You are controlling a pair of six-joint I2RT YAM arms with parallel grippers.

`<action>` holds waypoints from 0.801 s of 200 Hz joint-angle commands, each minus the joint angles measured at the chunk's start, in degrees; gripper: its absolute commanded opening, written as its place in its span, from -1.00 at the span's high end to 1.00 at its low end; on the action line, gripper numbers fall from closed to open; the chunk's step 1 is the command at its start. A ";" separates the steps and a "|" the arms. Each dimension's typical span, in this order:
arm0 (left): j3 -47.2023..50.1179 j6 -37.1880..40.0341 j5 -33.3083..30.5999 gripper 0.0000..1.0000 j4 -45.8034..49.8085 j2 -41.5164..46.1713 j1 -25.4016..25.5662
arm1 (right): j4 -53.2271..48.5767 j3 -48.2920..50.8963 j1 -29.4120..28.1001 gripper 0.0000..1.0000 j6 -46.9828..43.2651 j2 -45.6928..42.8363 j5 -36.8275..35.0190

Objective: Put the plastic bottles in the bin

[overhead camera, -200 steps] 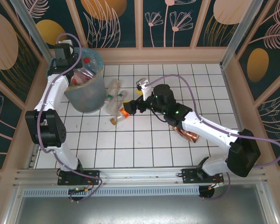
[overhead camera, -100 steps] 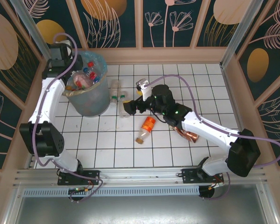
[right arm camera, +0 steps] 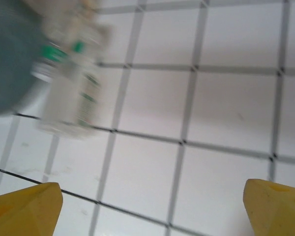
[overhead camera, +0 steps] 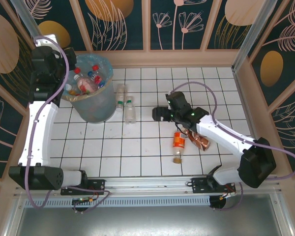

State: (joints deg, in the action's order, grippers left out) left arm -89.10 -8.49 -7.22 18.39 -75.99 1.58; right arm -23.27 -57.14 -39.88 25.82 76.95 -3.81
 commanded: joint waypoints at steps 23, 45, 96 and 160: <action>4.44 5.19 0.44 -0.05 -4.13 3.44 9.34 | -20.74 1.85 -0.15 -0.85 14.02 -5.49 -4.47; 7.10 3.87 1.62 -0.05 -5.57 5.00 10.18 | -28.44 3.77 -1.05 -0.89 19.77 -8.45 -6.52; 12.73 5.99 15.12 -0.09 -9.90 6.81 11.74 | -27.79 10.45 -0.54 -0.89 20.28 -11.56 -5.13; 14.00 7.41 21.01 -0.21 -10.69 8.65 12.55 | -20.74 9.99 0.26 -0.98 9.75 -3.69 -5.05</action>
State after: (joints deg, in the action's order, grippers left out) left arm -75.61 -2.59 11.44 10.96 -69.63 13.96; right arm -46.15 -46.09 -40.05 39.72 70.35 -7.64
